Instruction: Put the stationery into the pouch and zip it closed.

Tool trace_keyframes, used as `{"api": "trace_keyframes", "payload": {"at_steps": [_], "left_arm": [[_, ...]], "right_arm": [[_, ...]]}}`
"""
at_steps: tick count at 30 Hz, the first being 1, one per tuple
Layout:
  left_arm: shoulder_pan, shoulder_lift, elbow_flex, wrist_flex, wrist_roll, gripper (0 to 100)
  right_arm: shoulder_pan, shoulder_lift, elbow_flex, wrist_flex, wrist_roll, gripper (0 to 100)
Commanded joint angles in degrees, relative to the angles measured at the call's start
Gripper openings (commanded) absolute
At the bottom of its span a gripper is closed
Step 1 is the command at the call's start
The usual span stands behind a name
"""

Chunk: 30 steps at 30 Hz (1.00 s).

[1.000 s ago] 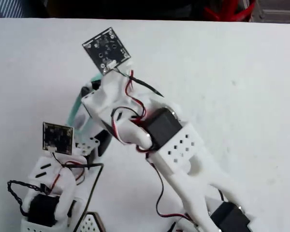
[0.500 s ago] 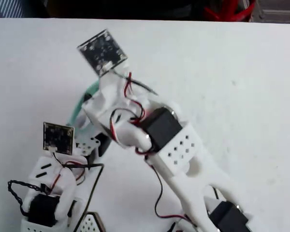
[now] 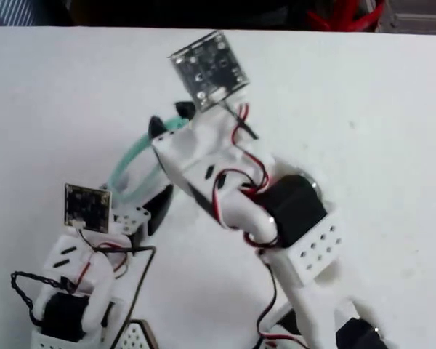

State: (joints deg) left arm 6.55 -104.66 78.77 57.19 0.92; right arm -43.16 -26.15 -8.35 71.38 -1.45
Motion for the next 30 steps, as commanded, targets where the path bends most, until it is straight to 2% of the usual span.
{"api": "trace_keyframes", "payload": {"at_steps": [1,3,6,12,15,19,22,26,30], "left_arm": [[0.2,0.1,-0.3,-1.2,-0.6,29],[0.2,0.1,-0.3,-1.2,-0.6,29],[0.1,0.1,-0.4,-1.2,-0.6,27],[0.1,0.1,-0.3,-2.8,-0.6,9],[0.2,0.1,0.7,-4.5,-0.7,3],[0.2,0.1,2.5,-7.1,-0.7,3],[0.5,0.1,2.8,-7.7,-0.7,2],[0.7,0.1,1.1,-7.5,-0.7,2],[2.0,0.1,-0.4,-7.1,-5.5,2]], "right_arm": [[-0.6,-1.4,-1.4,-1.1,0.3,2.9],[-0.1,-1.5,-1.8,-0.7,0.6,1.8],[5.8,-0.8,-1.5,1.0,0.2,1.8],[15.9,2.9,1.3,4.2,1.6,2.5],[18.3,3.8,2.6,4.3,10.5,4.5],[14.9,2.7,8.5,3.6,19.5,14.8],[11.6,-1.2,16.7,-1.3,23.0,15.9],[11.6,-9.3,31.0,-14.2,23.2,15.9],[10.2,-15.6,46.0,-26.4,22.1,16.0]]}}
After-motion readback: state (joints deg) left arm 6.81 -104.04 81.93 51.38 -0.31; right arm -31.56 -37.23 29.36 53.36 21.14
